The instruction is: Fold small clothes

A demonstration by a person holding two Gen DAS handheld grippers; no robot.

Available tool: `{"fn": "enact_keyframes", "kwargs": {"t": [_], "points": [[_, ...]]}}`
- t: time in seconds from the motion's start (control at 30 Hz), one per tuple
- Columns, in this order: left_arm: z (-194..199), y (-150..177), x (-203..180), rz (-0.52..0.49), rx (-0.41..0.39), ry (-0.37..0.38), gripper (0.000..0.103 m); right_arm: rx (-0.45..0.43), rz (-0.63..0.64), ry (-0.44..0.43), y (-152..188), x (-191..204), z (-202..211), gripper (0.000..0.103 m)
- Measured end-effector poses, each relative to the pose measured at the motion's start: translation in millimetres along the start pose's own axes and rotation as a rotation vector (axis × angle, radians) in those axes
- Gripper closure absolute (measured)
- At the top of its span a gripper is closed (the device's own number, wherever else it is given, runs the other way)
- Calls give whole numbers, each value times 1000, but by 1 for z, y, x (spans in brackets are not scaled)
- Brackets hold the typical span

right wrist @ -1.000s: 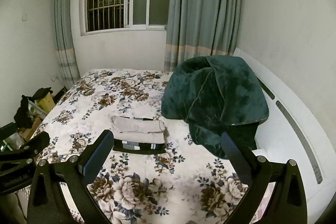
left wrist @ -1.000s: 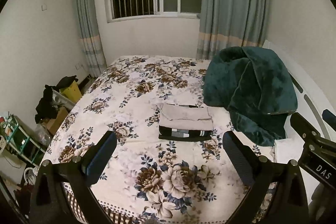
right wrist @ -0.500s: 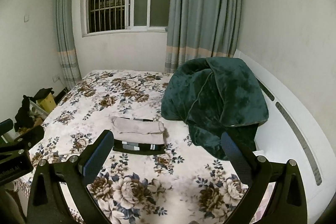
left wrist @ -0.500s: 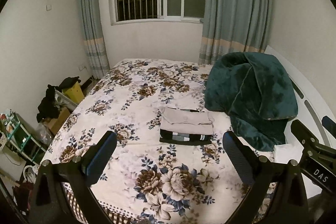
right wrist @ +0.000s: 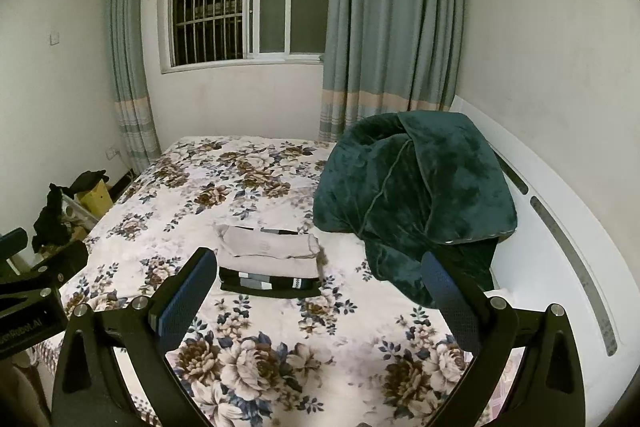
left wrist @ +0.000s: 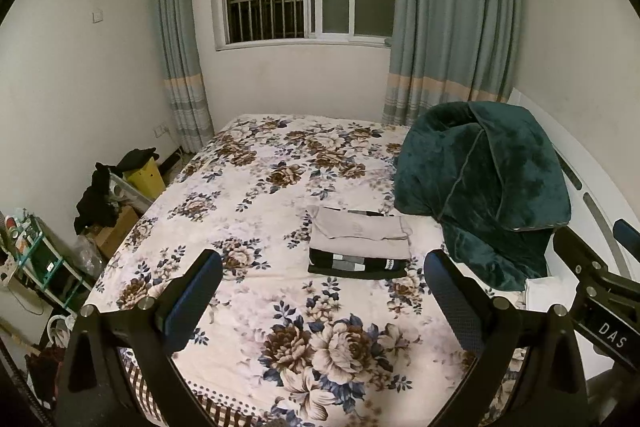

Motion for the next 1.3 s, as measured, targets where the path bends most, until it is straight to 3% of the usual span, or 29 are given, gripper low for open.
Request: {"fn": "enact_keyframes", "kwargs": {"t": [1.3], "points": [[6,1,7,9,0,-17,0,-5,2,-9,1,11,2,0]]}}
Point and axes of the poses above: each gripper's, at about its wrist camera, not at the fingertips, and z roughly against the way its jaws point, x to its left, y to its underside, the point moved 10 cm from there along -z, roughly the way its jaws point, and after that the axes turned 2 degrees about x, right-handed, at the moved point
